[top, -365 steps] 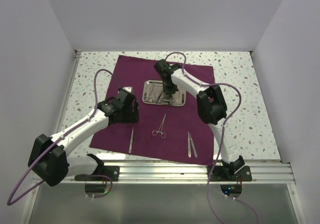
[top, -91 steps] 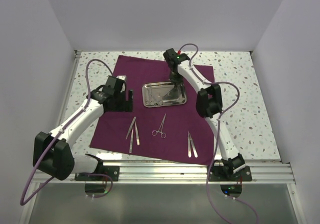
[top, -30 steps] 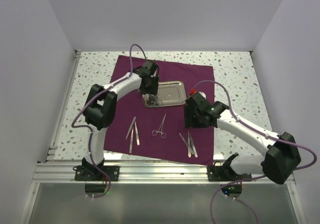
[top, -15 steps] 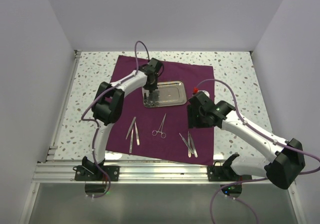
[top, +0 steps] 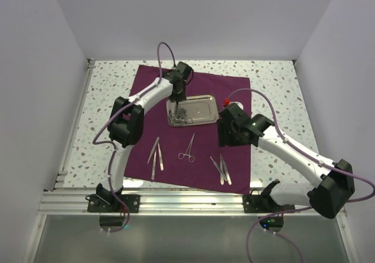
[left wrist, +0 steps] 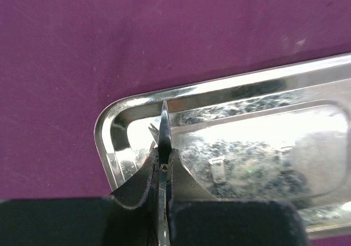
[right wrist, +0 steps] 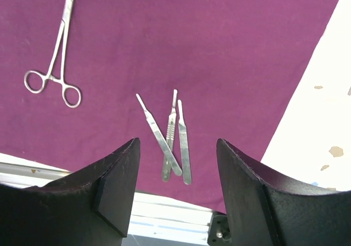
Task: Open and lay out the surgical kit
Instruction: Pick up the medical item from the container, then place the medical item in the surgical kit.
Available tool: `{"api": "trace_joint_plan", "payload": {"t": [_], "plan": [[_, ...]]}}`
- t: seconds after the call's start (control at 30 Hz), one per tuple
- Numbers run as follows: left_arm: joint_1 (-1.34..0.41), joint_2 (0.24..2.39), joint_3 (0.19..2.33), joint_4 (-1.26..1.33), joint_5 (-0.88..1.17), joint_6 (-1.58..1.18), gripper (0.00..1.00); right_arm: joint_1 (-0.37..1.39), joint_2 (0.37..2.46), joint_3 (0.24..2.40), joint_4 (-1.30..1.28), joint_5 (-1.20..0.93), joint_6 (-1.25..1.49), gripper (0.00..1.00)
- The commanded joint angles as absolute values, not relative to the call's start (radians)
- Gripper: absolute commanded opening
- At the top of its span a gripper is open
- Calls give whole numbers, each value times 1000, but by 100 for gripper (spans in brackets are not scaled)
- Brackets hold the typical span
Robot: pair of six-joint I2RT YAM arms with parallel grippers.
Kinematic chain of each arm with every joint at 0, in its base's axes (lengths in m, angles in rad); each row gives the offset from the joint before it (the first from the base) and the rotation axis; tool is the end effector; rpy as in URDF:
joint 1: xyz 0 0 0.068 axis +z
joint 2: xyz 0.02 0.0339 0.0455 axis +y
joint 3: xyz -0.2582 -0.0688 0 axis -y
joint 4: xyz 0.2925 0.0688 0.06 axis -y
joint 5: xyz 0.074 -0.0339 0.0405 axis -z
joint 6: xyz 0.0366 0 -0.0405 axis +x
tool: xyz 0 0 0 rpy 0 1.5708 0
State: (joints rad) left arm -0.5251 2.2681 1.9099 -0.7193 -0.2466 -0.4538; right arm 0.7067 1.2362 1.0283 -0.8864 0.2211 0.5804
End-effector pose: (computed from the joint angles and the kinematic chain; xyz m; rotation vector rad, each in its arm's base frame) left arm 0.4653 -0.2593 0.1686 0.0116 2.5948 -0.0233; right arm 0.2213 0.1784 0.2582 -0.0951 2.6262 0.1495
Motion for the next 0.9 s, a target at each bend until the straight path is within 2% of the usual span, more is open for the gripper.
{"api": "trace_joint_plan", "payload": {"t": [0.0,0.17,0.37,0.5,0.6,0.67,0.73,0.8,0.83,0.87], "plan": [[-529,2169,2019,-776,-241,-491,0,710,1267,1086,-868,256,554,62],[-537,2062,1991,-813,-203,-561,0,710,1282,1107,-864,282,548,62],[-618,1832,1653,-750,-158,-665,0,701,1310,1155,-868,363,552,64],[-699,1695,1386,-692,-115,-741,0,661,1331,1193,-847,385,546,69],[-765,1623,1257,-645,-109,-787,0,629,1362,1227,-818,382,537,72],[-796,1592,1200,-605,-117,-805,4,615,1384,1253,-804,379,529,73],[-801,1589,1151,-562,-114,-811,16,609,1426,1293,-795,379,526,73],[-801,1595,1127,-529,-115,-810,34,606,1471,1324,-787,373,526,73],[-801,1601,1132,-528,-117,-810,51,606,1486,1351,-784,371,526,73],[-799,1601,1144,-528,-117,-805,57,607,1500,1367,-770,368,526,73]]}}
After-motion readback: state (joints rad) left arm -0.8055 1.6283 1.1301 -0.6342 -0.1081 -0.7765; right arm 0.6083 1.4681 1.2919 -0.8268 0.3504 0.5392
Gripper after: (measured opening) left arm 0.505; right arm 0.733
